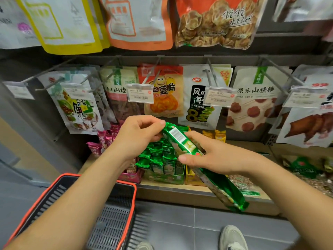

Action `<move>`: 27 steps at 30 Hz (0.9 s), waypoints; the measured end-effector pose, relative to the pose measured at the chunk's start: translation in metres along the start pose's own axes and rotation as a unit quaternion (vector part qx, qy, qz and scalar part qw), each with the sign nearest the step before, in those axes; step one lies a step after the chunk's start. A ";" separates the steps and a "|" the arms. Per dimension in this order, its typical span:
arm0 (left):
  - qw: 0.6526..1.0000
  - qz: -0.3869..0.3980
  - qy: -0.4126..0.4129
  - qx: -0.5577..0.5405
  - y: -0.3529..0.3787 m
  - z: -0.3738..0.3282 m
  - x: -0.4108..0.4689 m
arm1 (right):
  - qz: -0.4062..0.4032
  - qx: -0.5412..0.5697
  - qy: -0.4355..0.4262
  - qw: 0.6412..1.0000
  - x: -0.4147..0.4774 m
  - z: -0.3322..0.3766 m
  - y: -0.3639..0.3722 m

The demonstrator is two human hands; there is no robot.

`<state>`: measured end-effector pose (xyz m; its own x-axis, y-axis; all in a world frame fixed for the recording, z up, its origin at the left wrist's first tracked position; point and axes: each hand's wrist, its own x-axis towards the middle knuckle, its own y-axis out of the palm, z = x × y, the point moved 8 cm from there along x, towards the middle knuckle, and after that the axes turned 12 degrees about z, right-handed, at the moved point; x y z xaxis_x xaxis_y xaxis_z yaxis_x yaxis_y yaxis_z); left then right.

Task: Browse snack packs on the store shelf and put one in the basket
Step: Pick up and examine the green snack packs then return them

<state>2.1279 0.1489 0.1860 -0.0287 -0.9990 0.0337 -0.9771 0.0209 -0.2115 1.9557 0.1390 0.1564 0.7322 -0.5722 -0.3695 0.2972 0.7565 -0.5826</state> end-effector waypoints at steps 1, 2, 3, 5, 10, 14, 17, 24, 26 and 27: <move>1.000 -0.016 -0.006 -0.001 -0.004 0.002 0.000 | 0.003 0.004 -0.007 1.000 -0.002 0.000 0.001; 1.000 -0.027 -0.013 0.002 -0.007 0.004 0.000 | -0.001 0.012 -0.018 1.000 -0.003 0.001 0.000; 0.999 -0.030 -0.021 0.004 -0.008 0.006 0.000 | -0.010 0.017 -0.030 0.999 -0.003 0.002 -0.001; 0.999 -0.018 -0.036 0.016 -0.007 0.010 0.000 | -0.021 0.012 -0.047 0.999 -0.004 0.005 -0.001; 0.997 0.037 -0.068 0.011 0.000 0.016 -0.001 | -0.041 -0.009 -0.088 0.995 -0.006 0.012 0.001; 0.991 0.056 -0.051 -0.107 0.004 0.015 -0.003 | -0.075 -0.009 -0.104 0.992 -0.007 0.014 0.000; 0.984 0.072 -0.042 -0.159 0.006 0.014 -0.005 | -0.094 -0.003 -0.112 0.989 -0.006 0.014 0.000; 0.965 0.045 -0.040 -0.255 0.013 0.020 -0.004 | -0.139 0.031 -0.121 0.982 -0.002 0.019 0.005; 0.960 0.057 -0.046 -0.269 0.019 0.023 -0.004 | -0.137 0.050 -0.129 0.981 -0.002 0.024 0.006; 0.961 0.066 -0.049 -0.264 0.021 0.025 -0.004 | -0.129 0.054 -0.127 0.982 -0.002 0.026 0.007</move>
<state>2.1123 0.1529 0.1574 -0.1651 -0.9847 -0.0561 -0.9377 0.1391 0.3183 1.9723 0.1536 0.1715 0.7486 -0.6628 -0.0190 0.5466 0.6330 -0.5482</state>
